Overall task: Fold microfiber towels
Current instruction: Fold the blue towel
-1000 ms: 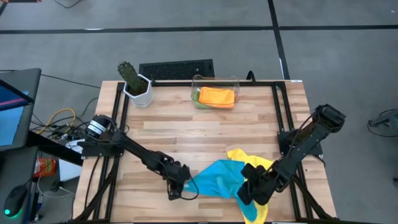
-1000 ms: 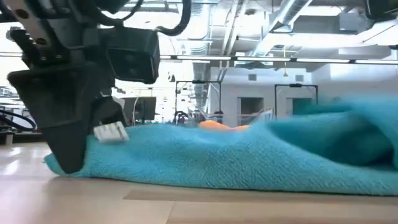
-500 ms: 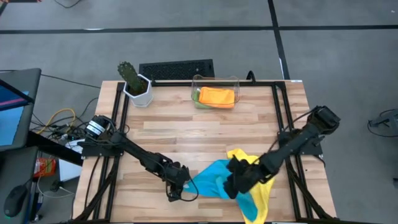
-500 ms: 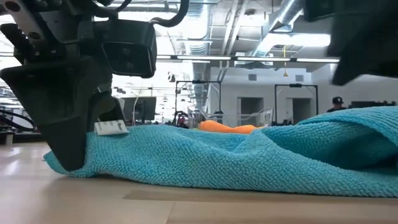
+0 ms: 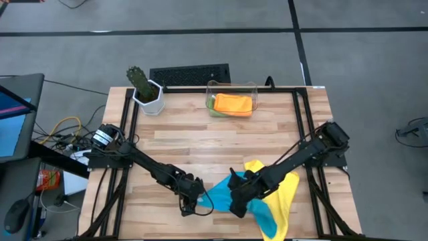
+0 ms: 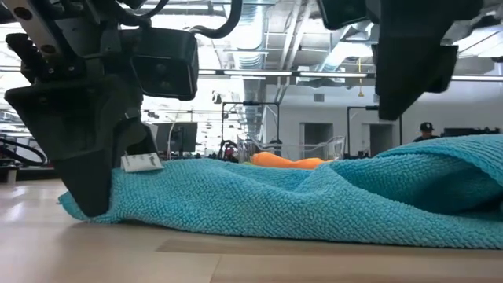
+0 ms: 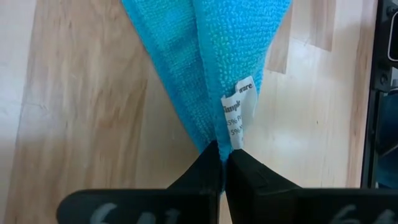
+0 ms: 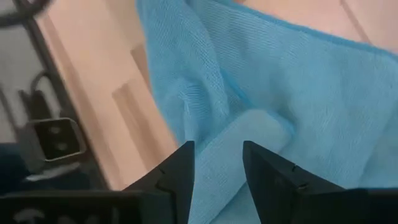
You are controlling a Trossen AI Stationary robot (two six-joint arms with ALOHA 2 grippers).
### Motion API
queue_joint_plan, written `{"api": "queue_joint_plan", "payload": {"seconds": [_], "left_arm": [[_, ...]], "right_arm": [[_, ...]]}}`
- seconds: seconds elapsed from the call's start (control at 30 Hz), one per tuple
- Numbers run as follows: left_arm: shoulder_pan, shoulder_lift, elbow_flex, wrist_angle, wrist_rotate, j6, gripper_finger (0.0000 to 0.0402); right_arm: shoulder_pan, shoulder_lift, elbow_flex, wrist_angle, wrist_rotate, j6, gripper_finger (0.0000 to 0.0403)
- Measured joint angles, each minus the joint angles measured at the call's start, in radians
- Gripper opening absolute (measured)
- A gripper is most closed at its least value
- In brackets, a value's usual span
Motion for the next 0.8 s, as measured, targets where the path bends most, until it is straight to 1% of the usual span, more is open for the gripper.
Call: {"api": "queue_joint_plan", "payload": {"seconds": [0.13,0.23,0.37,0.47,0.57,0.7,0.8], "left_arm": [[0.000,0.000,0.000,0.000,0.000,0.003,0.0000],[0.000,0.000,0.000,-0.001,0.001,0.007,0.0000],[0.000,-0.001,0.000,-0.003,0.001,0.010,0.0000],[0.000,-0.001,0.000,-0.003,0.000,0.010,0.0000],[0.000,-0.001,0.000,-0.003,0.000,0.012,0.0000],[0.000,-0.001,0.000,-0.003,0.000,0.021,0.0000],[0.000,-0.001,0.000,-0.002,-0.002,0.026,0.0000]], "right_arm": [[-0.004,0.058,0.047,-0.032,-0.002,-0.087,0.0149],[-0.022,0.090,0.097,-0.073,-0.044,-0.129,0.0142],[-0.040,0.101,0.150,-0.180,-0.051,-0.151,0.0132],[-0.051,0.098,0.152,-0.221,-0.054,-0.136,0.0123],[-0.055,0.099,0.152,-0.207,-0.065,-0.153,0.0117],[-0.052,0.104,0.148,-0.139,-0.132,-0.182,0.0113],[-0.059,0.106,0.148,-0.051,-0.178,-0.100,0.0113]]}}
